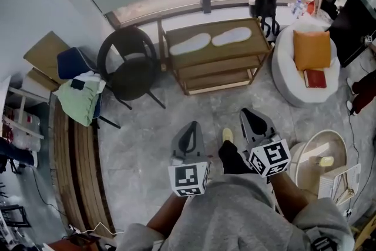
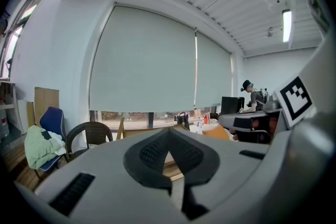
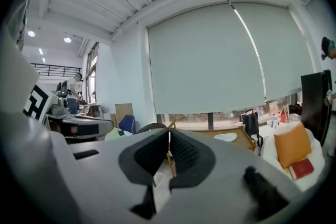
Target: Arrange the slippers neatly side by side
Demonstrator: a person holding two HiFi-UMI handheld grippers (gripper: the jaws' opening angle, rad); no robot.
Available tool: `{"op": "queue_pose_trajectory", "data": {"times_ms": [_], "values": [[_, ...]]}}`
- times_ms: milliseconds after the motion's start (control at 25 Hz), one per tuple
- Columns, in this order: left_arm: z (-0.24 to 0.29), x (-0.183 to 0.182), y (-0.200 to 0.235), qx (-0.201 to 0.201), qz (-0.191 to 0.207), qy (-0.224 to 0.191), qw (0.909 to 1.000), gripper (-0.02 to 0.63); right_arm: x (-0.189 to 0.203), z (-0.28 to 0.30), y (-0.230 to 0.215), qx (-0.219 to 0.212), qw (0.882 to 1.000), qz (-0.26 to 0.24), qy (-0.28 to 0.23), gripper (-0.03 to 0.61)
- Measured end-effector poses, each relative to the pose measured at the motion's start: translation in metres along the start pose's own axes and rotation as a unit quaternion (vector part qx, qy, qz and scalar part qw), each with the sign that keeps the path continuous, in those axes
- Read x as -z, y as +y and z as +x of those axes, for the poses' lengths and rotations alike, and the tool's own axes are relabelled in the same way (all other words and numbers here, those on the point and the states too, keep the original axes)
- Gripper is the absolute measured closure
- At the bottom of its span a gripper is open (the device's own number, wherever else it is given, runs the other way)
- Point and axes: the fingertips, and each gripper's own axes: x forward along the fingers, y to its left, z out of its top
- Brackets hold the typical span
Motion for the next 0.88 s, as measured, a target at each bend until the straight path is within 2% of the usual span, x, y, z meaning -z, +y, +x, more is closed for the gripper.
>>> {"op": "queue_pose_trajectory", "data": {"times_ms": [440, 880], "values": [[0.087, -0.021, -0.003, 0.003, 0.001, 0.022, 0.9998, 0.601, -0.015, 0.053, -0.069, 0.004, 1.000, 0.010, 0.020, 0.554], [0.166, -0.043, -0.009, -0.006, 0.005, 0.032, 0.9994, 0.601, -0.043, 0.104, -0.142, 0.003, 1.000, 0.022, 0.011, 0.554]]}}
